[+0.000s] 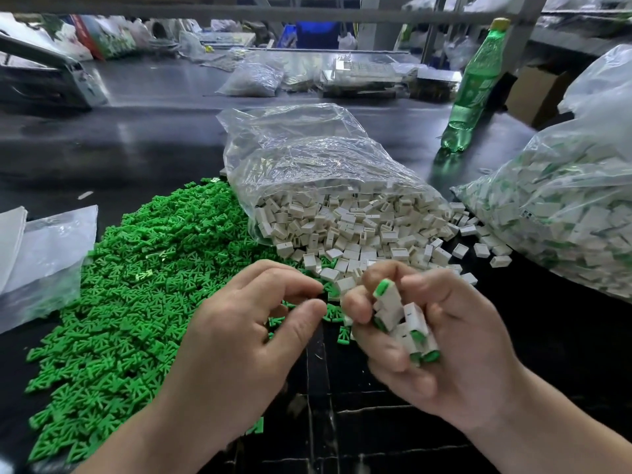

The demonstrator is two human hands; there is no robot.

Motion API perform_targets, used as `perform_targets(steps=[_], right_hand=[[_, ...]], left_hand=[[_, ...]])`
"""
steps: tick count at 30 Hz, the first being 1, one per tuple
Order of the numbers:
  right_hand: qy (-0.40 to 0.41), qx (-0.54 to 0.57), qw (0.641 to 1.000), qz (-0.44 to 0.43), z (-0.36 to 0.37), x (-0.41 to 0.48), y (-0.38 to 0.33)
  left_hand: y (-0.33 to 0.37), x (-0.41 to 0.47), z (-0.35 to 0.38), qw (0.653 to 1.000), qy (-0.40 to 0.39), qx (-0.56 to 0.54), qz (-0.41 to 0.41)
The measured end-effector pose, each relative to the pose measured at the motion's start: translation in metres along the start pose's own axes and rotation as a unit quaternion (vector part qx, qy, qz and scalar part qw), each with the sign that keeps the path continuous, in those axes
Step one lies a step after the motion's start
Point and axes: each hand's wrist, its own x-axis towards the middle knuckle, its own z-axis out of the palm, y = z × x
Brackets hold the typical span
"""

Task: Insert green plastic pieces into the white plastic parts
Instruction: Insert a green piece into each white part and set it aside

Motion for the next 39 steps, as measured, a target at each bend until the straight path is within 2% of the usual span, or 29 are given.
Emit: perform_targets(steps=[2, 7, 10, 13, 17, 22, 25, 29, 33, 39], right_hand=[[0.008, 0.002, 1.0, -0.013, -0.001, 0.0, -0.006], [0.103, -0.057, 0.993, -0.008, -0.01, -0.002, -0.009], [0.14, -0.093, 0.986, 0.005, -0.011, -0.002, -0.008], [0.168, -0.143, 0.975, 0.03, -0.009, -0.001, -0.003], [0.158, -0.137, 0.977, 0.043, -0.008, 0.0, 0.0], [0.102, -0.039, 0.994, 0.023, -0.01, -0.001, -0.006], [0.115, -0.044, 0.992, -0.007, -0.009, 0.001, -0.006], [0.179, -0.056, 0.982, -0.029, -0.008, 0.002, -0.007], [0.225, -0.03, 0.974, -0.018, -0.008, 0.003, -0.007], [0.262, -0.089, 0.961, 0.008, -0.01, 0.005, -0.006]], left_hand=[[-0.005, -0.001, 0.002, 0.998, -0.039, 0.049, -0.028], [-0.007, -0.005, 0.01, 0.986, -0.111, 0.128, -0.012], [-0.008, -0.006, 0.009, 0.988, -0.109, 0.111, -0.023], [-0.005, -0.004, 0.008, 0.995, -0.09, 0.046, -0.025], [0.0, -0.005, 0.013, 0.99, -0.124, 0.067, 0.0], [-0.003, -0.002, 0.023, 0.945, -0.246, 0.201, 0.084], [-0.005, 0.0, 0.023, 0.947, -0.228, 0.201, 0.104], [-0.009, 0.0, 0.023, 0.95, -0.205, 0.204, 0.115], [-0.008, 0.001, 0.026, 0.952, -0.199, 0.199, 0.122], [-0.01, 0.001, 0.029, 0.944, -0.226, 0.197, 0.139]])
